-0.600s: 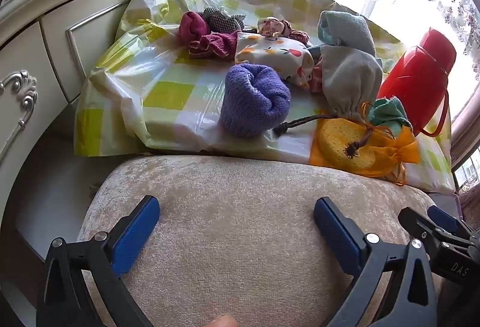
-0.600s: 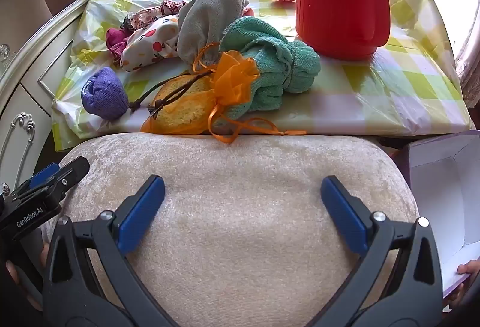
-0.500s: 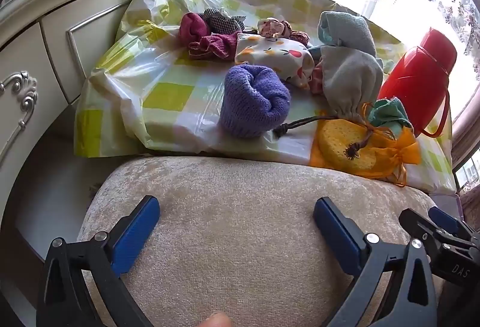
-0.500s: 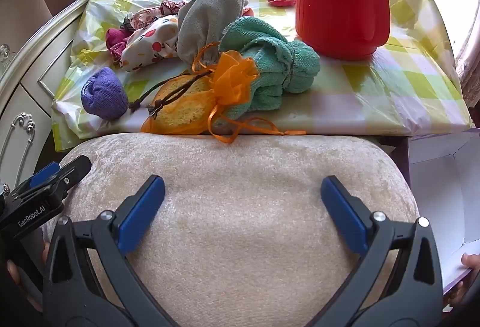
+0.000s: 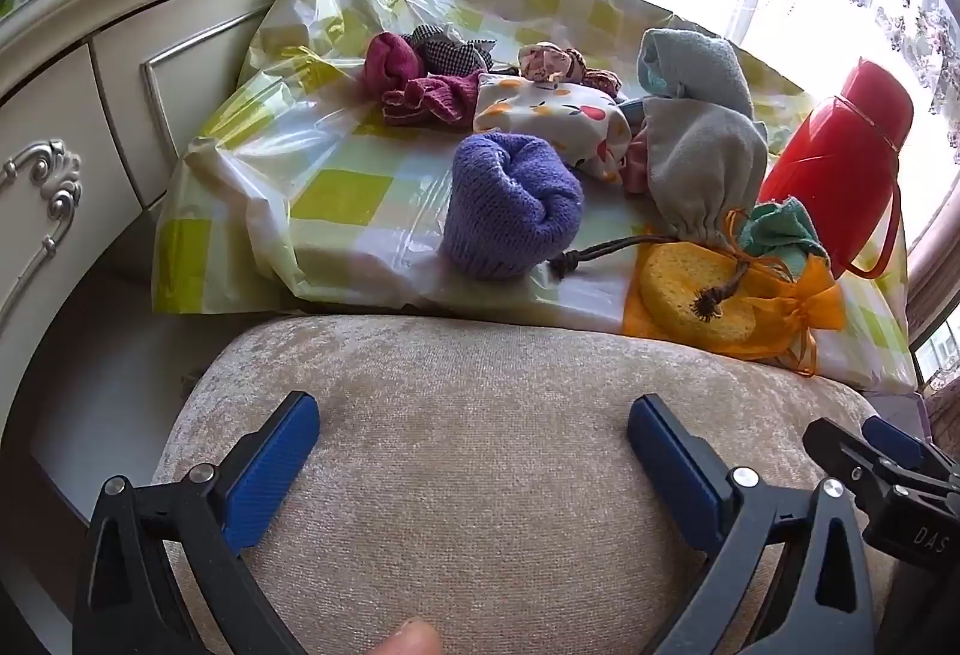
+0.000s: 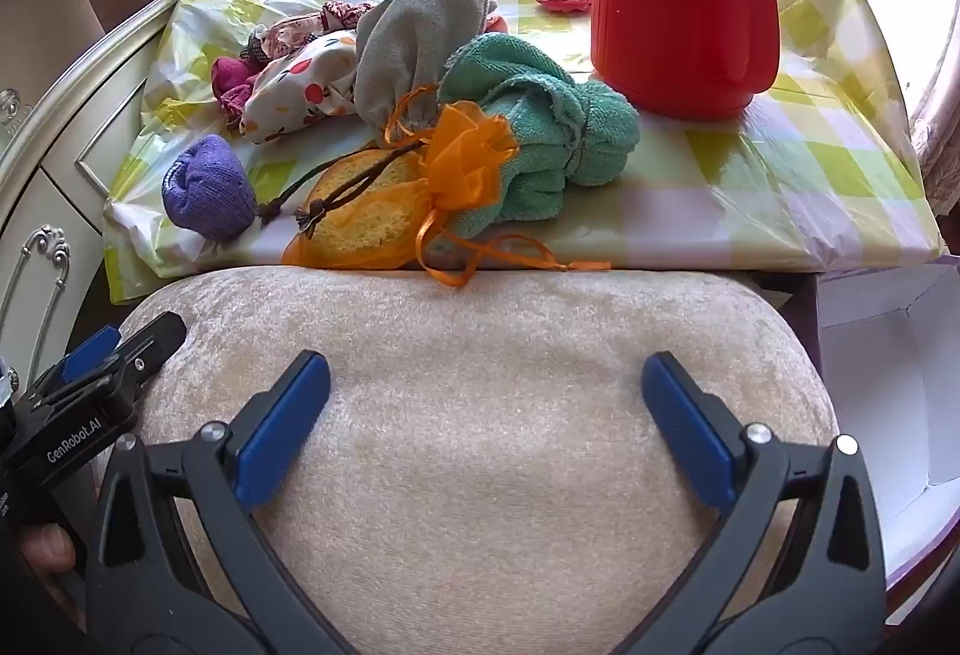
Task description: Organize soft objects
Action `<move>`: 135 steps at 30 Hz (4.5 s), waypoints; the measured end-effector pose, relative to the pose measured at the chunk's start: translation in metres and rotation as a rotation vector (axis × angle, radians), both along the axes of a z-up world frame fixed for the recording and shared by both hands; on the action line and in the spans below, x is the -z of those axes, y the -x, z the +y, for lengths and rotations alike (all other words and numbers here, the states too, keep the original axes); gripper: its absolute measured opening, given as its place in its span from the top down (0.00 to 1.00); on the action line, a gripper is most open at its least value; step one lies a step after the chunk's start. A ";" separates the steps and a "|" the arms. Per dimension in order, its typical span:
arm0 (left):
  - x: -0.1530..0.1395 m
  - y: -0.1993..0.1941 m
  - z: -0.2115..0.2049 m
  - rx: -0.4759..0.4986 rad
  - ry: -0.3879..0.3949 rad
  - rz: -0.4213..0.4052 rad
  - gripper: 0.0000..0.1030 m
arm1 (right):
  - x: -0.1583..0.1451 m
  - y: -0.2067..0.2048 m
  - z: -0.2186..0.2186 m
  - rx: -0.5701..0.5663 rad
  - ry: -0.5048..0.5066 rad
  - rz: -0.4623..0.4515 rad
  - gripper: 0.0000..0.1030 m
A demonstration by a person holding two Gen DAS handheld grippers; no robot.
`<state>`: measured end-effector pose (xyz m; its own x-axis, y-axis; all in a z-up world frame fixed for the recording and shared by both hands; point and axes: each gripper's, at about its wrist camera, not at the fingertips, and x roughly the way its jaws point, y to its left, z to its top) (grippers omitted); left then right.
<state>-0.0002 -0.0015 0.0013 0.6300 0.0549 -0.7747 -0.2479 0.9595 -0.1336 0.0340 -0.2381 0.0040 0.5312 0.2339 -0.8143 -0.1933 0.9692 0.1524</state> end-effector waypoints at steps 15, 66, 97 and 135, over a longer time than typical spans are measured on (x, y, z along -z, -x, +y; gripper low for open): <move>0.002 0.001 -0.002 -0.004 -0.002 -0.006 0.00 | 0.000 0.000 0.000 0.001 0.001 -0.002 0.00; 0.003 0.000 -0.004 -0.009 -0.004 -0.011 0.00 | 0.000 0.000 0.000 0.001 0.001 -0.002 0.00; -0.002 -0.011 -0.005 -0.044 -0.031 -0.029 0.00 | 0.003 0.001 0.002 0.012 0.019 -0.026 0.00; 0.001 -0.097 0.003 -0.049 0.008 -0.026 0.41 | 0.004 -0.129 -0.028 0.250 -0.245 -0.020 0.02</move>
<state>0.0963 0.0011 0.0000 0.6468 0.0798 -0.7585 -0.2909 0.9451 -0.1486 0.1630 -0.2659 0.0001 0.6122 0.2817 -0.7388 0.0397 0.9222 0.3846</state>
